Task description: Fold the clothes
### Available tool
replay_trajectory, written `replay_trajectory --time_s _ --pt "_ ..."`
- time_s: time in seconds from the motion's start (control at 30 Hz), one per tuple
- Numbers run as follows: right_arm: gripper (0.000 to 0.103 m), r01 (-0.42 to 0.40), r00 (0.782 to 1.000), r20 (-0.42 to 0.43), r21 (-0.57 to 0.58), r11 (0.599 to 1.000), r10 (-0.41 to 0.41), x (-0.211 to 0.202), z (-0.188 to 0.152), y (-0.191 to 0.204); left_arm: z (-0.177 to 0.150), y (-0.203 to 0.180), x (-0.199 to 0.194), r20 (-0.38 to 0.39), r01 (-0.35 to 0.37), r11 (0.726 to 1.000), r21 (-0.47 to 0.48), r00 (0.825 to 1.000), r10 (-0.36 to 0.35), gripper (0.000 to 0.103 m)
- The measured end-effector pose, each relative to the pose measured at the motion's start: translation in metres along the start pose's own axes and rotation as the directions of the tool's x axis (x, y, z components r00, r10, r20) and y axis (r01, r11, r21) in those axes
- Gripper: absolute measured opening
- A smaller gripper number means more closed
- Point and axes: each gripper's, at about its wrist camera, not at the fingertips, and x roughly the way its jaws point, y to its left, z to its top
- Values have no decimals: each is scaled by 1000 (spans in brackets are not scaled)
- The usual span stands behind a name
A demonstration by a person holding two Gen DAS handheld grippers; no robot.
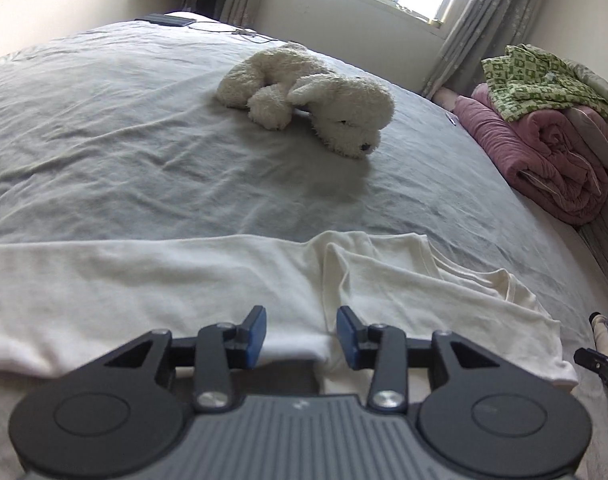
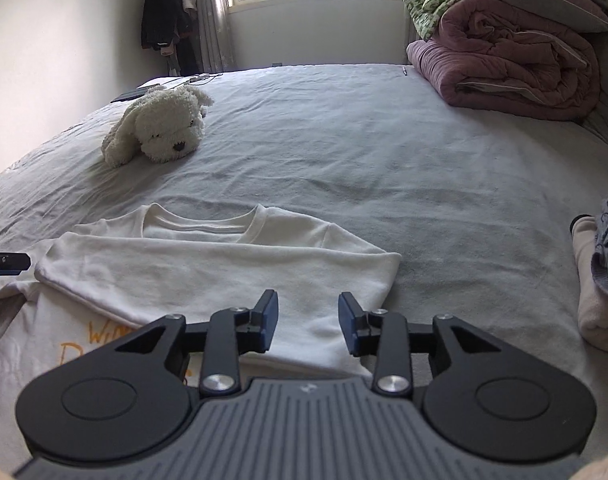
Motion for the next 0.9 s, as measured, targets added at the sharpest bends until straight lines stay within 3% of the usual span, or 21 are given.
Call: replay_trajectory --time_s 0.13,0.27,0.47,0.53,0.6,0.67,0.9 --pt "44 -16 1000 12 22 1000 16 -20 1 8 -6 21 -26 0 -88 994 -65 996 88 47" --pt "50 -37 999 25 57 998 36 -38 -1 15 -10 49 -46 -12 -162 967 -196 987 163 56" --pt "59 -90 995 57 118 989 84 -58 -14 18 -22 95 -73 -29 -264 873 -409 960 277 62" --pt "60 -76 996 44 128 989 71 -59 -21 19 -27 108 -82 -28 -293 841 -455 948 316 64" --pt "60 -3 1000 -25 125 992 7 -56 -22 21 -33 118 -90 -22 -316 815 -486 937 350 64" --pt "60 47 997 -70 126 991 -39 -55 -21 21 -38 127 -90 -3 -309 788 -532 931 364 64" --pt "62 85 992 -111 156 984 -68 -55 -29 10 -55 157 -91 56 -271 680 -681 907 418 63"
